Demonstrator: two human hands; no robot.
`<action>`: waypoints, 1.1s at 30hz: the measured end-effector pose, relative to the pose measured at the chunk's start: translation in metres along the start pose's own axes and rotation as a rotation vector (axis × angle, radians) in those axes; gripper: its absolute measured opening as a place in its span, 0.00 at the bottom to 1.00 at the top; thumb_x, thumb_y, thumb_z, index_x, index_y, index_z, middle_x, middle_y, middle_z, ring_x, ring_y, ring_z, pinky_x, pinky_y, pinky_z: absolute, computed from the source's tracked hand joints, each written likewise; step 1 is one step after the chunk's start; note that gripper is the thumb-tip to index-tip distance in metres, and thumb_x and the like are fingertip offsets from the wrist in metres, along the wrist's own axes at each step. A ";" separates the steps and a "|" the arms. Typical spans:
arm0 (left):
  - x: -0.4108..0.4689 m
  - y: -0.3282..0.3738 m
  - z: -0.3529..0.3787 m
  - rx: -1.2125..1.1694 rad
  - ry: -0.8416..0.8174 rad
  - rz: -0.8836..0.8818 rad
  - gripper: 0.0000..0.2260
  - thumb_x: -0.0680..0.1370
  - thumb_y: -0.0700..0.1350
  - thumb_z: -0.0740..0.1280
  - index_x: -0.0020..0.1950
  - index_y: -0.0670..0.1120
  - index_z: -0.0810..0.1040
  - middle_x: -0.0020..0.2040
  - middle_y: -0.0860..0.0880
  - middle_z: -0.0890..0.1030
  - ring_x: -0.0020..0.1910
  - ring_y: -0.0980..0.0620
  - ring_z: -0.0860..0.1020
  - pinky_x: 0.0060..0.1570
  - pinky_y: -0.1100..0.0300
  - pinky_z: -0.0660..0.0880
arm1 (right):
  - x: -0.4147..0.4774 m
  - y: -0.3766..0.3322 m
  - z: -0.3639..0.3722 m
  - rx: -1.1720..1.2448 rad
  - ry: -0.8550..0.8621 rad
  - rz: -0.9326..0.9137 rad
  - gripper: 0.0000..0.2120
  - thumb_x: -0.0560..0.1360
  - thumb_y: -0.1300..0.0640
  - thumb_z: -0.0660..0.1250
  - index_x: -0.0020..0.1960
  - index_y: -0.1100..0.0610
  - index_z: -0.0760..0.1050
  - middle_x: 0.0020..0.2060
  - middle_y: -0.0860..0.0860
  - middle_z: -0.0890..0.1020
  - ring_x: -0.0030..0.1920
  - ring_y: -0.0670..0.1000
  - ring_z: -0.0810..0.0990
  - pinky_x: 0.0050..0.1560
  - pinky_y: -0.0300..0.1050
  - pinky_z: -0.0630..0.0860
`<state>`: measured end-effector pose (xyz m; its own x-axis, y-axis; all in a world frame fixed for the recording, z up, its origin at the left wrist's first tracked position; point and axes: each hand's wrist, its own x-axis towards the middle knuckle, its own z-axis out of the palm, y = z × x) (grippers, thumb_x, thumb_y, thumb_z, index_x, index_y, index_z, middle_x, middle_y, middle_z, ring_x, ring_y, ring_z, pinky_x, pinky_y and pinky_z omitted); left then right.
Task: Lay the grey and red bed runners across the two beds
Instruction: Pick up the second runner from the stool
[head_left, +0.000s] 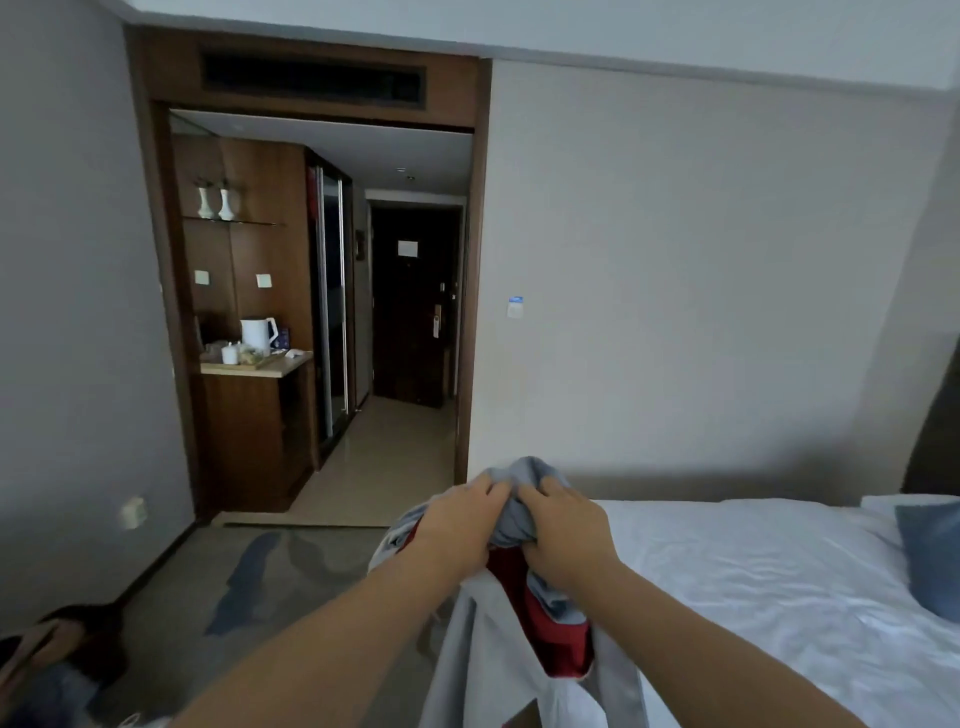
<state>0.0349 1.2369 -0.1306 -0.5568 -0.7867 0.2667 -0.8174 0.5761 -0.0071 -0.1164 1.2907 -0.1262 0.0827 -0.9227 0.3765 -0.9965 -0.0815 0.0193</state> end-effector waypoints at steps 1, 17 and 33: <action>0.018 -0.017 0.003 0.005 -0.003 0.001 0.27 0.78 0.40 0.70 0.74 0.48 0.64 0.70 0.45 0.70 0.63 0.42 0.76 0.60 0.45 0.77 | 0.022 -0.001 0.007 0.002 -0.006 0.006 0.21 0.76 0.52 0.62 0.69 0.46 0.69 0.58 0.50 0.75 0.54 0.53 0.77 0.42 0.43 0.66; 0.315 -0.192 0.080 -0.015 0.078 0.098 0.25 0.79 0.43 0.67 0.75 0.49 0.64 0.69 0.47 0.71 0.64 0.46 0.75 0.60 0.52 0.73 | 0.339 0.057 0.127 -0.049 -0.003 0.060 0.19 0.78 0.52 0.61 0.68 0.47 0.67 0.57 0.50 0.73 0.55 0.52 0.76 0.43 0.44 0.68; 0.664 -0.181 0.166 -0.011 0.113 0.256 0.21 0.82 0.45 0.62 0.75 0.50 0.64 0.72 0.47 0.71 0.69 0.45 0.72 0.66 0.52 0.72 | 0.565 0.282 0.211 -0.114 -0.009 0.213 0.19 0.77 0.51 0.59 0.68 0.48 0.68 0.57 0.51 0.74 0.51 0.55 0.78 0.41 0.45 0.67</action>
<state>-0.2111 0.5735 -0.1124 -0.7242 -0.5858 0.3638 -0.6503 0.7557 -0.0777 -0.3483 0.6673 -0.1033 -0.1297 -0.9179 0.3750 -0.9865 0.1577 0.0448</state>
